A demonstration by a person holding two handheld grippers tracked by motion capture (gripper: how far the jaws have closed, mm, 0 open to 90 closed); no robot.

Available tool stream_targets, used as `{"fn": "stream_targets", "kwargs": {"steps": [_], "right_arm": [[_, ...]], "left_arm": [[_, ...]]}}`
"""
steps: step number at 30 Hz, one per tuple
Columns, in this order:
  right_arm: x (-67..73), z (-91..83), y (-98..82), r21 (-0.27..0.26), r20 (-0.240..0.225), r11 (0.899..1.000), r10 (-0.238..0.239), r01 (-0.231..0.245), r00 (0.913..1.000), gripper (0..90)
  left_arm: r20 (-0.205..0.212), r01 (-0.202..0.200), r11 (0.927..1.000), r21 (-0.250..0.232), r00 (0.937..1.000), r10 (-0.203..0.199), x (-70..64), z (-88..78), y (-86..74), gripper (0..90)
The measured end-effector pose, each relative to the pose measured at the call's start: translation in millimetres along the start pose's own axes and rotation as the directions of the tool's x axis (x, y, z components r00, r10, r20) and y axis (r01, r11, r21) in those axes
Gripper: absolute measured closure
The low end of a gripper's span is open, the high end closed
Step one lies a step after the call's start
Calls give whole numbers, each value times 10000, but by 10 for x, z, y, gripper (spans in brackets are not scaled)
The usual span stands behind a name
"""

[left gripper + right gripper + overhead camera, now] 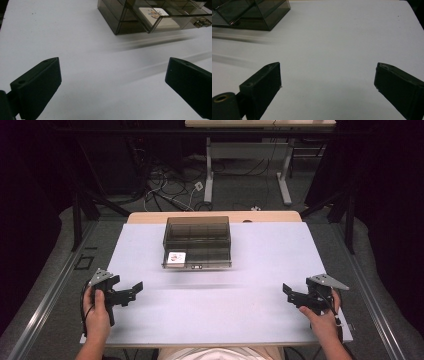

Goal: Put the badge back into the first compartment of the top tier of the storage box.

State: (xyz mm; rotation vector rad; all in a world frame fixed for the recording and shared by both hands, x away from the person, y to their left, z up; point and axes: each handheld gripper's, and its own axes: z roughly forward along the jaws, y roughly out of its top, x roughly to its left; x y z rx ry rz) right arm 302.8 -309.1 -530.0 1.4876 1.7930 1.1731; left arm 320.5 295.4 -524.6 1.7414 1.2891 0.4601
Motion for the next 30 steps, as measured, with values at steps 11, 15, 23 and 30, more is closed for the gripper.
{"fn": "stream_targets", "kwargs": {"steps": [11, 15, 23, 30], "right_arm": [[-12, 21, -8, 98, -33, 9999, -56, 56, 10000, 68], [-14, 22, -10, 221, -10, 9998, 21, -21, 10000, 68], [-32, 32, -14, 230, -14, 9997, -47, 47, 10000, 69], [-50, 45, -23, 303, -49, 9995, 123, -121, 9999, 69]], "left_arm": [[-251, 583, 9982, -113, 9980, -586, 159, -22, -50, 4], [-257, 769, 9969, -182, 9967, -773, 177, 5, -62, 4], [-226, 975, 9952, -78, 9950, -977, 216, 47, -75, 4], [-178, 1017, 9948, 49, 9947, -1016, 217, 81, -63, 4]]}}
